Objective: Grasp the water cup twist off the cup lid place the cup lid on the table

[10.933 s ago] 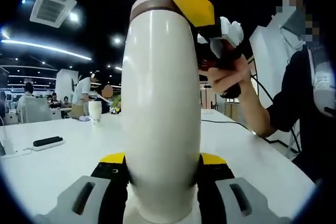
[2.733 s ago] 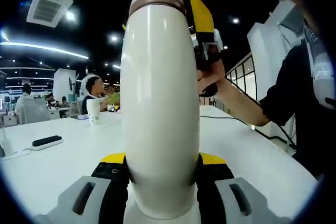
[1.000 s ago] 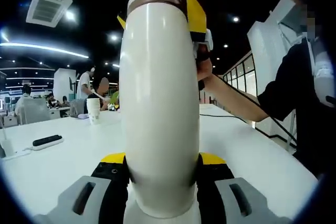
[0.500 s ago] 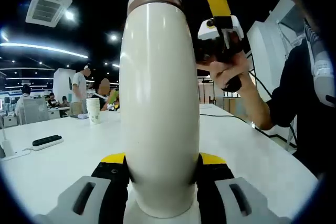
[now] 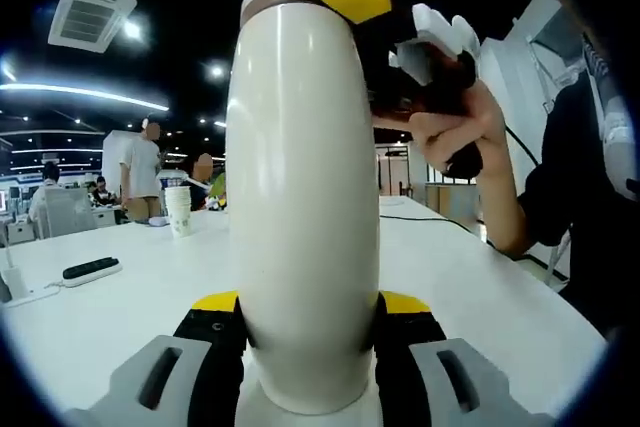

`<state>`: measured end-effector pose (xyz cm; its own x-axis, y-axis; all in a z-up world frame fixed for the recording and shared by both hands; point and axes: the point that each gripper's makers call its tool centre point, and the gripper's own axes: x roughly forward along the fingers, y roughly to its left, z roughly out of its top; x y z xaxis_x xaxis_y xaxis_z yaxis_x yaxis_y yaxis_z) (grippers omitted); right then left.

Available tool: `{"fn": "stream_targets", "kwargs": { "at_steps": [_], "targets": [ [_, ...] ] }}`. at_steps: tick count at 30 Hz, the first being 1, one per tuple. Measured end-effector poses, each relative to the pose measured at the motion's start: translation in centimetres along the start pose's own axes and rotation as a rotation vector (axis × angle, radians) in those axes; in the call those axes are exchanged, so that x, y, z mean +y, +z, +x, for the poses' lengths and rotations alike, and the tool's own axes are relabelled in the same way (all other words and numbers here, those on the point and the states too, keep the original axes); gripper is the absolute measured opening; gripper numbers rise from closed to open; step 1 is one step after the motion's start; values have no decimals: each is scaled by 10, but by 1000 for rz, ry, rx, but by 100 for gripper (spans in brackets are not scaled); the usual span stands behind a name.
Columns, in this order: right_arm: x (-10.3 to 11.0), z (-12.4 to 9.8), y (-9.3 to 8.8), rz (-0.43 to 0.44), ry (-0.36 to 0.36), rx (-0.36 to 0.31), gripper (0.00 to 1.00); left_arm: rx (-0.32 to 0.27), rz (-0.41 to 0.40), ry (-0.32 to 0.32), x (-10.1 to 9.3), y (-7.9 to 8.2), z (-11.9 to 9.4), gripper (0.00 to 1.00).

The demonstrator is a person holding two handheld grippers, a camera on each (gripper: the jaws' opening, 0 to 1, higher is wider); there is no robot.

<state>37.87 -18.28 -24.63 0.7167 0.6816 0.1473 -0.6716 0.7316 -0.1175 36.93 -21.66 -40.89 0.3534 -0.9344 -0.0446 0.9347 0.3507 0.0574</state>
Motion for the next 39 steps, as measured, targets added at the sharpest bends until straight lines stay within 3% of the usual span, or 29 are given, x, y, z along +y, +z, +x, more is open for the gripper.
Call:
{"fn": "stream_targets", "kwargs": {
  "at_steps": [2,4,12,15,18,22,26,28,30,32,35,39],
  "targets": [
    [-1,-1,1,-23,5,-3,49,1,-1,-1,0,0,0,52],
    [1,-3,1,-11,60,-7,49,1,1,-2,0,0,0,52],
    [13,-5,1,54,454,-30,49,2,0,-3,1,-1,0,52],
    [17,-5,1,38,555,-38,49,2,0,-4,1,-1,0,52],
    [19,-4,1,44,628,-47,49,2,-1,-4,0,-1,0,52],
    [20,-2,1,51,652,-53,49,3,-1,-3,0,-1,0,52],
    [17,-2,0,86,588,-46,50,4,0,-3,-1,-1,0,52],
    [13,-3,1,115,512,-51,51,4,0,-4,-1,-1,0,52],
    [10,-5,9,244,431,-76,58,4,0,-4,0,-1,0,52],
    [7,-11,17,287,317,-104,62,4,1,-4,0,-1,0,52],
    [0,-19,22,252,150,-121,61,5,2,-3,-1,-2,0,52],
    [1,-28,25,38,-9,-123,60,6,4,-2,-1,-2,0,52]
  ]
}}
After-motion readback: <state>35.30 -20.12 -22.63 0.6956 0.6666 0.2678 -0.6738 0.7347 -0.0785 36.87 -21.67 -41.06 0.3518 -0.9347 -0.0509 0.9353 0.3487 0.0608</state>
